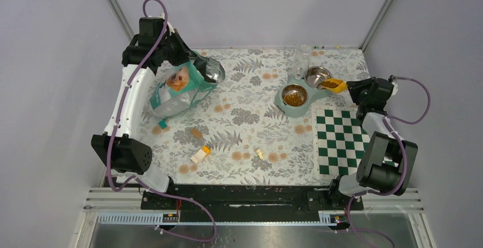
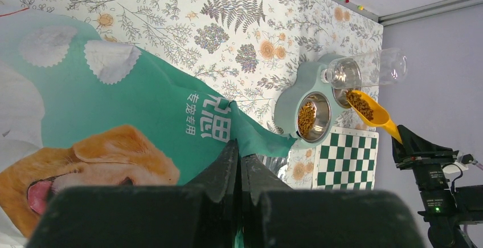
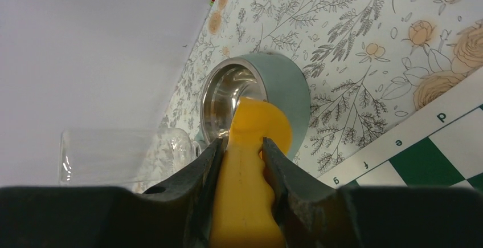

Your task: Serve the pet food

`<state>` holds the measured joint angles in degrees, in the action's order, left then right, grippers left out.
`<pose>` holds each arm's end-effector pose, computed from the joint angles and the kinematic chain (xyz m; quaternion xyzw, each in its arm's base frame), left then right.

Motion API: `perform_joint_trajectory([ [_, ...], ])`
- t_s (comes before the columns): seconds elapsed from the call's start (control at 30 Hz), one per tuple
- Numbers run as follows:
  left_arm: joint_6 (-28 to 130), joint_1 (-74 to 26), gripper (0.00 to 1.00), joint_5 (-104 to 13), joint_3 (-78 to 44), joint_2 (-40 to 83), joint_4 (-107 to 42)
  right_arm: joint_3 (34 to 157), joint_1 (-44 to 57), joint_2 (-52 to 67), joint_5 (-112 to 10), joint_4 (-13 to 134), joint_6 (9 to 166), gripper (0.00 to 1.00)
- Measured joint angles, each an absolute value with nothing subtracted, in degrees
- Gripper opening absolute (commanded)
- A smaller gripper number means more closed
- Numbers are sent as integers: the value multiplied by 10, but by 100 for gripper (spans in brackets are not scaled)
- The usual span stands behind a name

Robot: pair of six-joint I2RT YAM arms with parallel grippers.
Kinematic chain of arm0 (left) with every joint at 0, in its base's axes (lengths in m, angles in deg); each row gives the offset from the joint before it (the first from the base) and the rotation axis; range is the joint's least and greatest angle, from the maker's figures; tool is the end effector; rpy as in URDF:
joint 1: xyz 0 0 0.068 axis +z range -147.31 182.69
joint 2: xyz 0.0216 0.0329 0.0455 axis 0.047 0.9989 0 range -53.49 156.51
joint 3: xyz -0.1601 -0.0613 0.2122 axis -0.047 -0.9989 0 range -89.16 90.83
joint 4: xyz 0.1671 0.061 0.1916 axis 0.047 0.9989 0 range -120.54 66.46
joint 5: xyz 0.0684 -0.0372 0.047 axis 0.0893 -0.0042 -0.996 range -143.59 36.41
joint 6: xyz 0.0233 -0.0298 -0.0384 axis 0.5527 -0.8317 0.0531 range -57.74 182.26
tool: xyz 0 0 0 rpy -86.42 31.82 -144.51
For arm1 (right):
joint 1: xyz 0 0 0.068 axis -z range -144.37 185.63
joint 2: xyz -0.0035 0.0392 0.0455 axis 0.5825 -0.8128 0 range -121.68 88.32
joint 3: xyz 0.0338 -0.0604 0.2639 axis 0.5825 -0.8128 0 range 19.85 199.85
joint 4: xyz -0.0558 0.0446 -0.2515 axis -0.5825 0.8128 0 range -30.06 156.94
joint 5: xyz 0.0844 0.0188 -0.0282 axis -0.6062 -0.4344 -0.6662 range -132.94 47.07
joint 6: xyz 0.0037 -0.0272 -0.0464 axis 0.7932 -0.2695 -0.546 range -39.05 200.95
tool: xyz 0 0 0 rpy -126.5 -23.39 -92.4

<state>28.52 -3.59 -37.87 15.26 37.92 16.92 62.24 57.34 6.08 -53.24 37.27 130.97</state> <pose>0.3380 -0.0470 0.4298 -0.1461 0.8666 -0.2717 0.3923 0.2951 -0.1107 0.2320 0.4264 0.6808 0.2146 0.5555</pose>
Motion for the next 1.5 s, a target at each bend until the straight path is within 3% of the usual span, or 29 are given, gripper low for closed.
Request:
perform_joint_trajectory([
  [0.83, 285, -36, 0, -374, 151, 379, 169, 810, 480, 92, -398, 626, 1124, 0],
  [1.0, 274, -36, 0, -358, 139, 377, 161, 817, 479, 148, -452, 668, 1122, 0],
  [1.27, 261, -37, 0, -343, 117, 367, 148, 782, 475, 356, -562, 640, 1176, 0],
  [1.5, 260, -53, 0, -345, 103, 360, 148, 785, 383, 372, -643, 594, 1207, 0],
])
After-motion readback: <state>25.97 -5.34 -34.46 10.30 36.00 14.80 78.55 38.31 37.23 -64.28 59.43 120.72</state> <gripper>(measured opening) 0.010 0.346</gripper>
